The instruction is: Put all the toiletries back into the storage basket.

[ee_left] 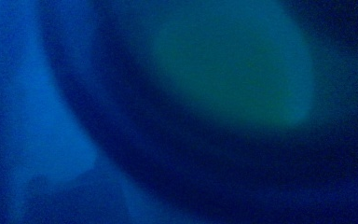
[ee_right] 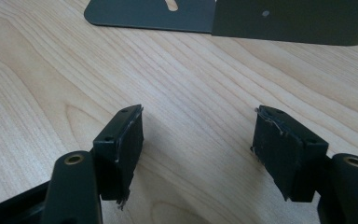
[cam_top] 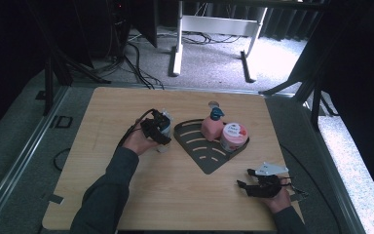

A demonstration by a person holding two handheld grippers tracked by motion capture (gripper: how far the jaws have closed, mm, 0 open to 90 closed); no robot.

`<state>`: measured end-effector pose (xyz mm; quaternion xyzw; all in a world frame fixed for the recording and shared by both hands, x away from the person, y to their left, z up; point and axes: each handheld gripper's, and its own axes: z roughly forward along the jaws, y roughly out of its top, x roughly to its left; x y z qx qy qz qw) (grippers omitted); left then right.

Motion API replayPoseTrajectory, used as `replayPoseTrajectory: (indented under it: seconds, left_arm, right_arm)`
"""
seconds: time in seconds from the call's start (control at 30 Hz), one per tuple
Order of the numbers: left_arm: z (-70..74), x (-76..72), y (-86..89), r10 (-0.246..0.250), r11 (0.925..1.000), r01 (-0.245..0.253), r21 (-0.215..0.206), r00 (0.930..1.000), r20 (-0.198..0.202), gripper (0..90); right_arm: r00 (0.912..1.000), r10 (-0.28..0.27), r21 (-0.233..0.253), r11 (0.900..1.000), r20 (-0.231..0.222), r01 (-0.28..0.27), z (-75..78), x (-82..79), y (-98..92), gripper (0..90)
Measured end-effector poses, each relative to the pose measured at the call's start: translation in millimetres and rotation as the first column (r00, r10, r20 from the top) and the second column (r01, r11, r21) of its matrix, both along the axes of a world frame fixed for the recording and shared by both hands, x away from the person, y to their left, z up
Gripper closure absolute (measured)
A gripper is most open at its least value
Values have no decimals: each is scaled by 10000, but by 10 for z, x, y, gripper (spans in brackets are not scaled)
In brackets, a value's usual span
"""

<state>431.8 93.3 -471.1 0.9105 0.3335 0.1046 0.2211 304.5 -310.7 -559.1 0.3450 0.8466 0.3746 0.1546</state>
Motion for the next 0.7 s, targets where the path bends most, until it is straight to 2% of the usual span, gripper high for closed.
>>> replayPoseTrajectory:
  seconds: [0.17, 0.7]
  left_arm:
    - [1, 0, 7, -12, 10000, 12, 35, 10000, -16, 516]
    - [10, -9, 6, -16, 10000, 16, -13, 10000, -78, 544]
  right_arm:
    - [10000, 2, 0, 10000, 0, -2, 0, 0, 0, 330]
    - [10000, 0, -1, 10000, 0, 0, 0, 0, 0, 329]
